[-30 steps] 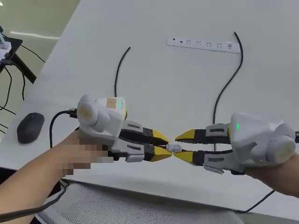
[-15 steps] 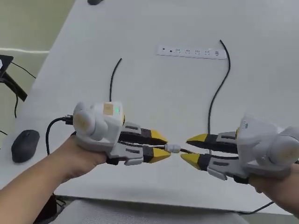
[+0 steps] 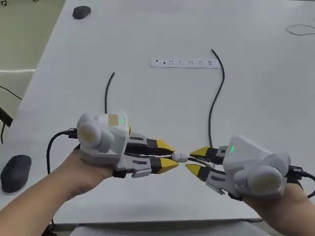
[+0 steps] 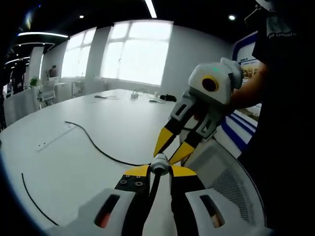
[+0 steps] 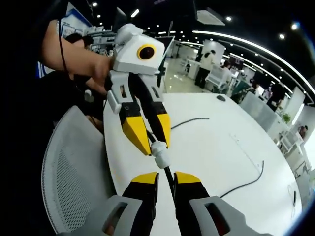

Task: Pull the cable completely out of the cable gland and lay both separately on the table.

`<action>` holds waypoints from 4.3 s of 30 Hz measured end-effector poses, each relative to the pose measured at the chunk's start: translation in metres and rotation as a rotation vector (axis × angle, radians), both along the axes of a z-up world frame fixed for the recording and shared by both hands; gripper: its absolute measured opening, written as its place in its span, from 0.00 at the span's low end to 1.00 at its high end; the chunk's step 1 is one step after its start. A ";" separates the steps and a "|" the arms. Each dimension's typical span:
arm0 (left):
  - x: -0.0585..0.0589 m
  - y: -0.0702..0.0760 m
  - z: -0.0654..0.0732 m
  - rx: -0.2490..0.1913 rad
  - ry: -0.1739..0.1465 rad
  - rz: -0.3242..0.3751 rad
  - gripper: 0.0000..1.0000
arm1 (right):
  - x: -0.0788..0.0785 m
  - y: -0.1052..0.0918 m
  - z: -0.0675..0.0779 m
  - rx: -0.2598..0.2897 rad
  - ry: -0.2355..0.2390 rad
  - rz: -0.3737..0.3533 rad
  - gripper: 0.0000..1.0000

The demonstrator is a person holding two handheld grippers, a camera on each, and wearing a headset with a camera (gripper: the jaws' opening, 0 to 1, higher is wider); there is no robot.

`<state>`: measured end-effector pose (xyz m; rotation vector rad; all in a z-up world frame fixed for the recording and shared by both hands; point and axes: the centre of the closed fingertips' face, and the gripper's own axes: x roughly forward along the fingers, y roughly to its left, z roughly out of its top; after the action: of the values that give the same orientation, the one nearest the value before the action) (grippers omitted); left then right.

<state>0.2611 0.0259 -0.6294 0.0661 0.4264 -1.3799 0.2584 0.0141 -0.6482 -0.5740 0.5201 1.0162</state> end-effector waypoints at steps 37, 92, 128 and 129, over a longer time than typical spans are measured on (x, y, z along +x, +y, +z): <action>0.005 0.013 0.007 -0.097 0.046 0.062 0.15 | 0.013 0.002 0.003 -0.015 -0.019 -0.072 0.00; 0.009 0.016 0.009 -0.140 0.110 0.114 0.15 | 0.018 -0.037 0.002 0.079 0.081 -0.337 0.17; 0.010 0.011 0.001 -0.108 0.121 0.101 0.15 | 0.020 0.002 -0.003 -0.050 -0.025 -0.133 0.00; 0.010 0.011 0.001 -0.105 0.118 0.101 0.15 | 0.020 0.001 -0.004 -0.051 -0.024 -0.133 0.00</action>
<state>0.2709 0.0366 -0.6285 -0.1218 0.4491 -1.3085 0.2780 0.0156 -0.6517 -0.5878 0.5572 0.8709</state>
